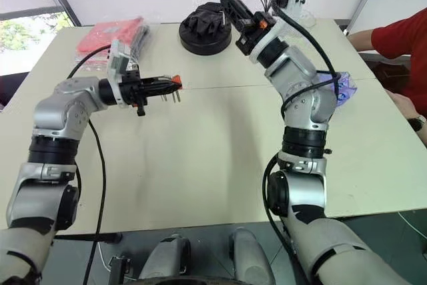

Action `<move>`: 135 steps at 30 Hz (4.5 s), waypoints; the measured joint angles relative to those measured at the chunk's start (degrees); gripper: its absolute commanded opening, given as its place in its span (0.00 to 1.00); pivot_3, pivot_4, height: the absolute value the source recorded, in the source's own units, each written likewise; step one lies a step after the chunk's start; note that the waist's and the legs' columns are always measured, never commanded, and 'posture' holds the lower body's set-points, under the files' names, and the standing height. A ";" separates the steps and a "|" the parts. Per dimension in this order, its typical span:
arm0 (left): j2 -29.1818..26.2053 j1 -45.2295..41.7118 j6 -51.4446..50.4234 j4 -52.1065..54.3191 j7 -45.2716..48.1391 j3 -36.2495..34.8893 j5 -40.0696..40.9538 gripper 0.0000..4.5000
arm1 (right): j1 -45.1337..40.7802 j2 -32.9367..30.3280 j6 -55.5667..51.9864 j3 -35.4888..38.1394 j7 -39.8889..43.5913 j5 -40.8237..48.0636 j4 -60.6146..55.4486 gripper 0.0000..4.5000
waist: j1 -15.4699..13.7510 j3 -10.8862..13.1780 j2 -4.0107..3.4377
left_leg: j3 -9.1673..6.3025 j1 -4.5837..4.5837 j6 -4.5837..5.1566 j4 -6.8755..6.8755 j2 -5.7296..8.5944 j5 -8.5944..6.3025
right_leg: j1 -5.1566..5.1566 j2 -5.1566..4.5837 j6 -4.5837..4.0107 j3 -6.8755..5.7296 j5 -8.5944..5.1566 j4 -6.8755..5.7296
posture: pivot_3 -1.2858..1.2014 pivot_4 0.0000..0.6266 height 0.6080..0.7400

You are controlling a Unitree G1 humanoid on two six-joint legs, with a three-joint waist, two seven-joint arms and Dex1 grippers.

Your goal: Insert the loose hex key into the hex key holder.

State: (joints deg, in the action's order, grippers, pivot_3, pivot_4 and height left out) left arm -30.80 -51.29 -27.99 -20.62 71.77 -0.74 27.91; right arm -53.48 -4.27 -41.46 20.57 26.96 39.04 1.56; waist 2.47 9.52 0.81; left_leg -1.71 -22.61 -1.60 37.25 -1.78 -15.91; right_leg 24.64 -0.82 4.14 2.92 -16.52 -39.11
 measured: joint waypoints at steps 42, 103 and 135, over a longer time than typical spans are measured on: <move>8.56 -11.62 2.22 -14.20 5.82 -0.90 -0.66 0.00 | 8.01 3.15 -0.05 -7.72 -7.57 9.87 -7.99 0.01 | 0.10 0.01 -0.02 | -0.02 -0.01 0.00 -0.04 -0.01 0.00 | 0.02 0.11 0.00 0.01 0.00 0.02 | 0.52 0.24 1.00; 9.02 -9.42 -5.42 -9.49 3.33 -1.78 1.86 0.00 | 11.11 -2.76 6.99 -12.97 1.93 6.72 -6.61 0.01 | 0.07 0.02 -0.01 | -0.02 0.00 0.01 -0.04 -0.01 0.00 | 0.02 0.12 0.00 0.01 -0.01 0.06 | 0.52 0.24 1.00; 7.84 -9.20 -0.28 -12.66 7.15 0.10 -2.57 0.00 | 12.57 -4.99 4.97 -14.16 3.29 6.16 -6.25 0.01 | 0.07 0.02 -0.01 | -0.02 0.00 0.01 -0.04 -0.01 0.00 | 0.02 0.13 0.00 0.01 -0.01 0.06 | 0.52 0.24 1.00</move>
State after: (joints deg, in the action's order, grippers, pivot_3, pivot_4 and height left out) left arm -22.96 -60.49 -28.27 -33.28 78.92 -0.64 25.34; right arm -40.92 -9.26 -36.50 6.40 30.25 45.20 -4.69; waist 2.55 9.54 0.80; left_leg -1.73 -22.61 -1.59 37.21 -1.78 -15.91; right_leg 24.65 -0.69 4.14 2.93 -16.53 -39.04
